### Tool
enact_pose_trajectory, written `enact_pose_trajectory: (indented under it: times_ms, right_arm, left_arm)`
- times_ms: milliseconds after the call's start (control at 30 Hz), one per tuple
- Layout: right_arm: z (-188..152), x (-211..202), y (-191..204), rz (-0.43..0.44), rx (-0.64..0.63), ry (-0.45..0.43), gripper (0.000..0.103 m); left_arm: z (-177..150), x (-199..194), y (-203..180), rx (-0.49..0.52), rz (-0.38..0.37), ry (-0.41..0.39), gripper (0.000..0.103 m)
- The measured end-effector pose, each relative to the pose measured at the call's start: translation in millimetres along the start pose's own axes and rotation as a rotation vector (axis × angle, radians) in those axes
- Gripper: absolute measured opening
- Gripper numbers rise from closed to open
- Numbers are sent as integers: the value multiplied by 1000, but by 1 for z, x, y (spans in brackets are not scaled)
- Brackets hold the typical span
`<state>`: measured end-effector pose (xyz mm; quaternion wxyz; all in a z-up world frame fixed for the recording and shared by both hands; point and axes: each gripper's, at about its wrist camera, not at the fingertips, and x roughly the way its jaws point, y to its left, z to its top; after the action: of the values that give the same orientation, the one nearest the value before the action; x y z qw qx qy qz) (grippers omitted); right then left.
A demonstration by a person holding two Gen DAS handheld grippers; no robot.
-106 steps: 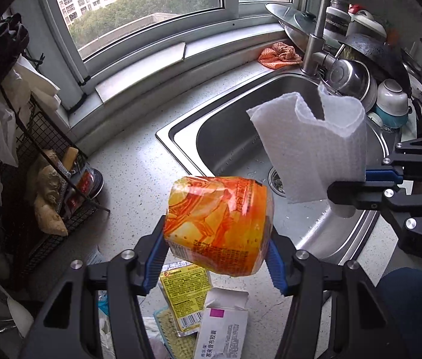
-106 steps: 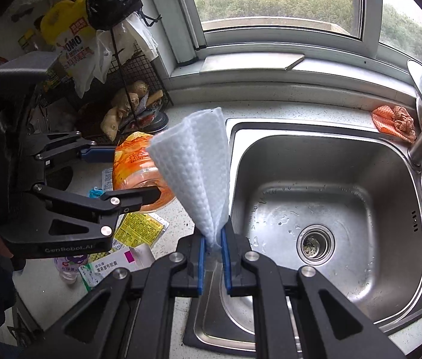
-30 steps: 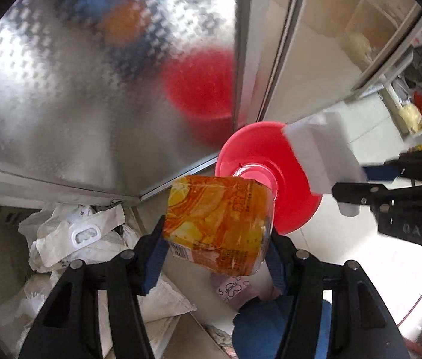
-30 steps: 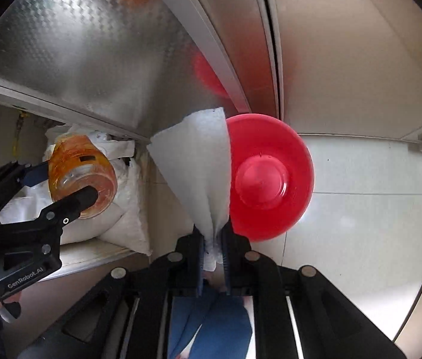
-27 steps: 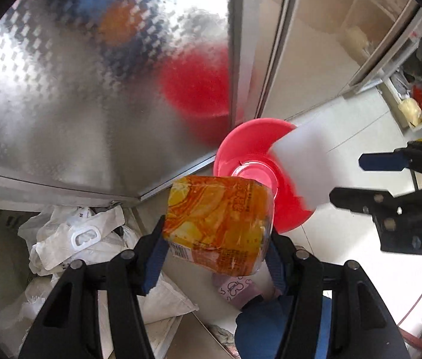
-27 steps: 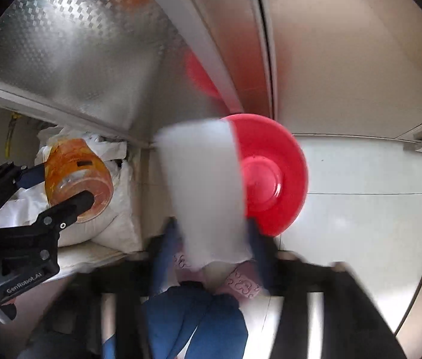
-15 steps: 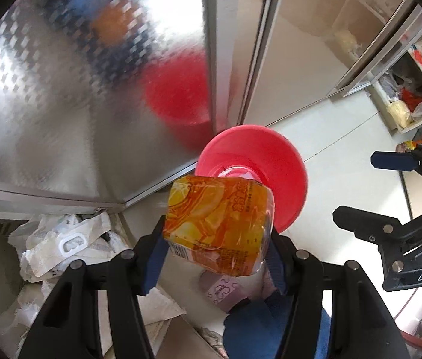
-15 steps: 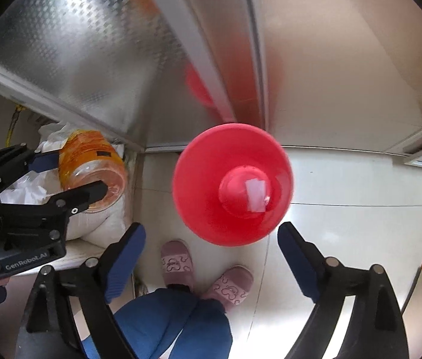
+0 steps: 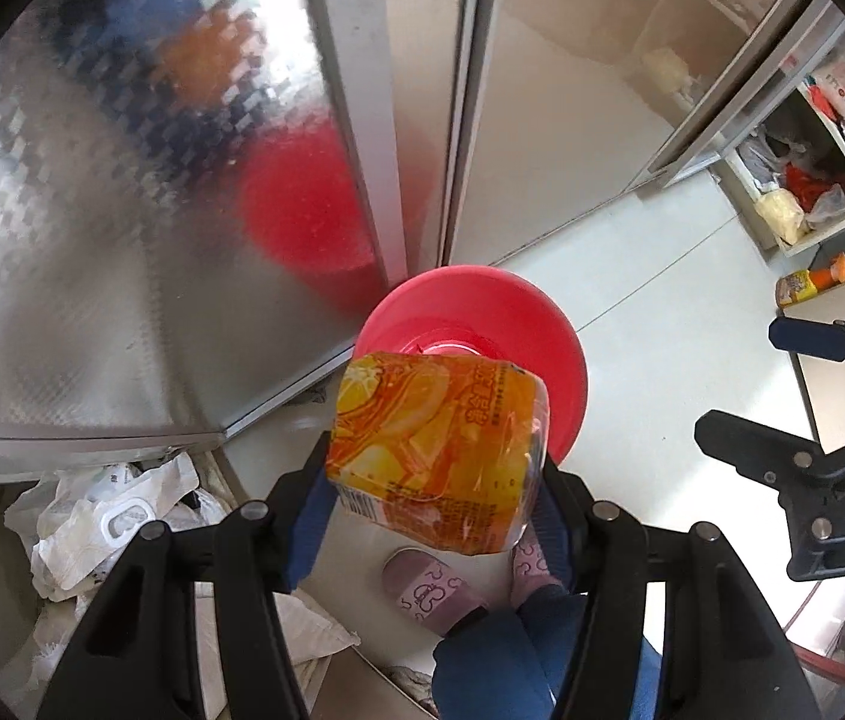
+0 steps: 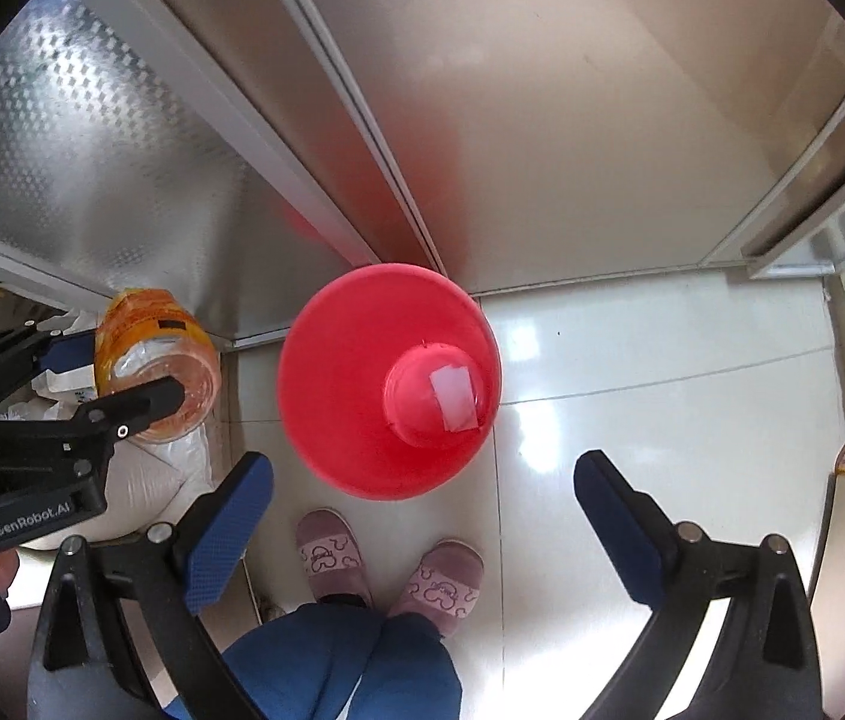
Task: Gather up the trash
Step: 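Open the right gripper over the red bin while left drops the cup, then raise both tools back up to the counter trash pile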
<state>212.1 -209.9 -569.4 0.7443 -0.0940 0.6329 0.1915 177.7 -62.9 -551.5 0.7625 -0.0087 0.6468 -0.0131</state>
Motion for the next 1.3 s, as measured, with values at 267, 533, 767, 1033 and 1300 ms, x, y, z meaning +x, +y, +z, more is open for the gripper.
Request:
enact_pose_trajectory:
  times_ms: [267,533,767,1033,1300]
  right_arm:
    - [-4,-4,-3,10,34,1,101]
    - [-8,-6,3,9,-2,-13,100]
    - [-14,-30,9,-23,-22,-50,100]
    - [-10,-121,28,-79,-36,-132,100]
    - [4,-252,55,-88,-31,-209,100]
  left_arm:
    - [3,3,-2,24,-16,10,72]
    - [8,-3,7,-33,-107,-13,89]
    - [5,-31,2,-22,-100,-49,97]
    - [-2,-131,-5,-36,-84,-99,103]
    - [1,-262,-3,-71,-69,-177,103]
